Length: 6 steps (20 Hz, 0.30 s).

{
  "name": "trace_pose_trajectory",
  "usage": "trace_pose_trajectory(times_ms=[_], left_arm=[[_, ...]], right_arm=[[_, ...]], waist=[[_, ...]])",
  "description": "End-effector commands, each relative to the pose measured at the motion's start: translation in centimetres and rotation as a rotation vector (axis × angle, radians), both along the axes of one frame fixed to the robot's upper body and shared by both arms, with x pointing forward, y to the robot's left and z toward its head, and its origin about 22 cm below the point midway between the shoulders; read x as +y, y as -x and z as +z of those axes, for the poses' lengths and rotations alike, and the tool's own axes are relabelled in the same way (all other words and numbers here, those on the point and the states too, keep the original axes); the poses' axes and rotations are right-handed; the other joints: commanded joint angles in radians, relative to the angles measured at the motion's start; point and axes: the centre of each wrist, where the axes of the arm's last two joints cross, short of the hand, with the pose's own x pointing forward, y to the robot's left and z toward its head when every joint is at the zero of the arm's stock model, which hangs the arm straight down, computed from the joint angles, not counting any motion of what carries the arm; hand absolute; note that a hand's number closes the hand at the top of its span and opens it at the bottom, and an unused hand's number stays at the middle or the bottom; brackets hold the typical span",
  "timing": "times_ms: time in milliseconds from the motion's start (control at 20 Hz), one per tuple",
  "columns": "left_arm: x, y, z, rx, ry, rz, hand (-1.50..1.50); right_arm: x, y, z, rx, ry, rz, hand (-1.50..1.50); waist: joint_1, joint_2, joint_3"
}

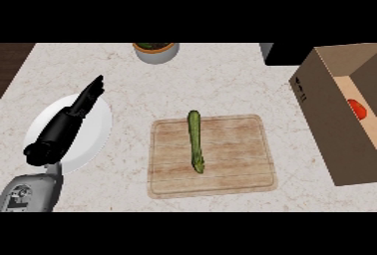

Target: Pick the tomato from the cutting board and place it in the cardboard box

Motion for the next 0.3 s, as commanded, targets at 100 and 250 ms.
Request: trace_pose_trajectory(times_ms=[100, 250], left_arm=[[-0.2, 0.7, 0.0, 0.011, 0.014, 0.002, 0.00], [0.5, 0.1, 0.3, -0.003, 0.000, -0.012, 0.00]], right_arm=[[-5.1, 5.3, -3.0, -0.245, -0.188, -0.191, -1.50], [-7.0, 7.2, -2.1, -0.284, -0.147, -0.213, -1.50]], waist=[[0.003, 0.003, -0.001], [0.010, 0.005, -0.003]])
